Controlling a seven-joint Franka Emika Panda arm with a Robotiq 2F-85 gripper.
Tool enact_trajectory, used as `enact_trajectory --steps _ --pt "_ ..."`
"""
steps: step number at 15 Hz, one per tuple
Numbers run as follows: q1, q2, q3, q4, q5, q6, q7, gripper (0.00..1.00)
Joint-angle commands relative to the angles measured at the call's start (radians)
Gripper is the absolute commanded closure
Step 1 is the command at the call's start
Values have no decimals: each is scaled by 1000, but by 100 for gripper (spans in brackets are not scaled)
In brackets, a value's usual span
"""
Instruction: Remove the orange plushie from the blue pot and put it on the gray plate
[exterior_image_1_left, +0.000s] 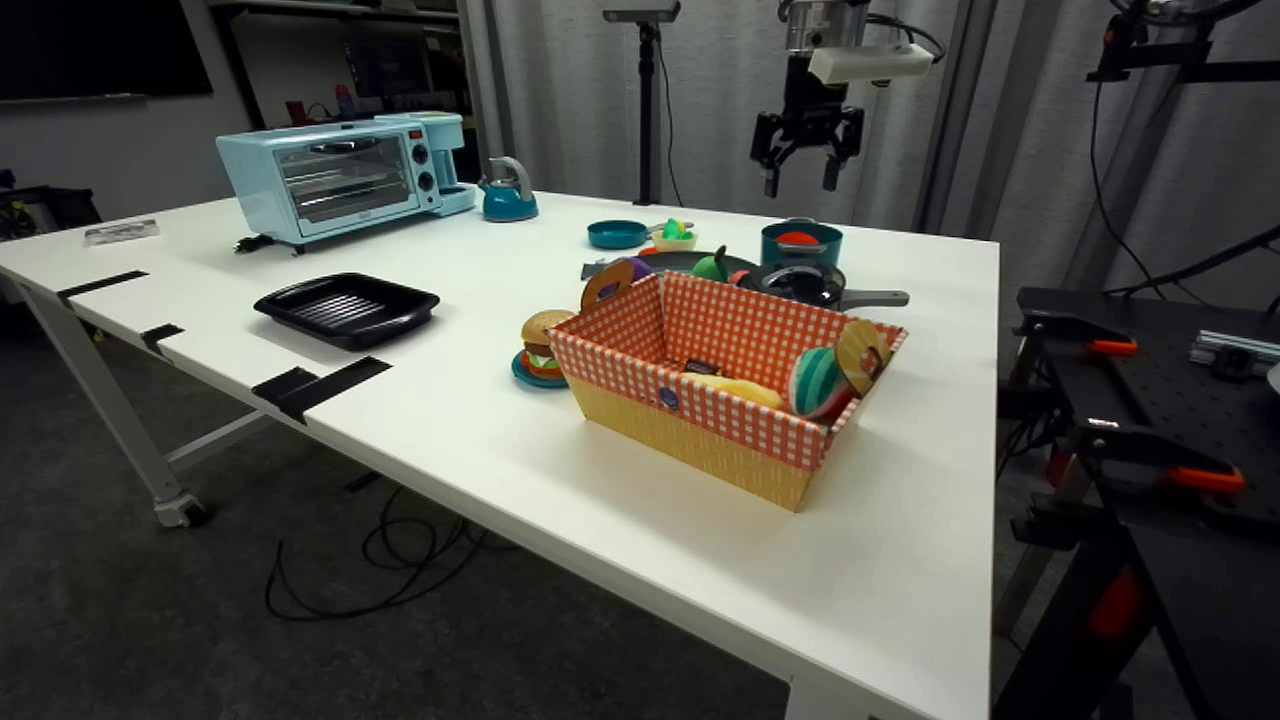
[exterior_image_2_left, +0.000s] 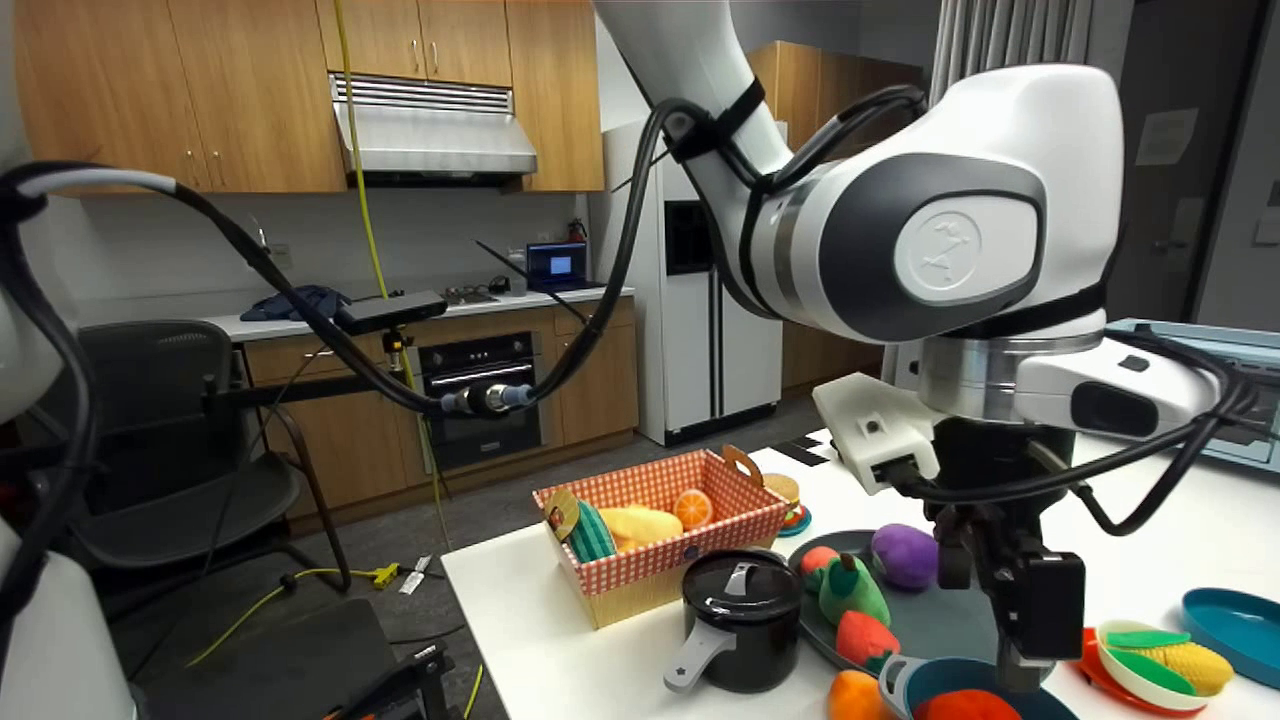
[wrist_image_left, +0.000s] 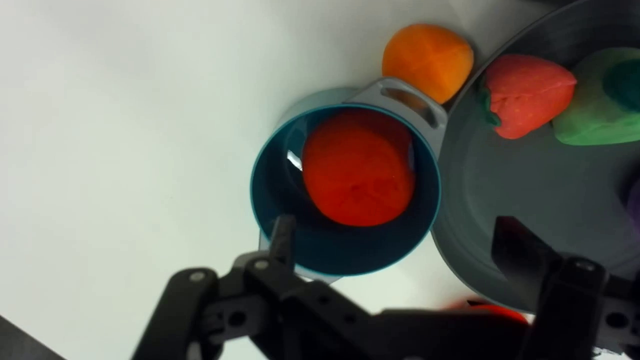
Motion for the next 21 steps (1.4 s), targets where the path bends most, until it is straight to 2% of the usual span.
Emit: enact_trajectory --steps 1,8,21 --pt "-4 55 -9 54 35 -13 41 0" --pt "-10 104 -14 81 97 -15 87 0" --pt "-10 160 -34 90 103 -18 131 0"
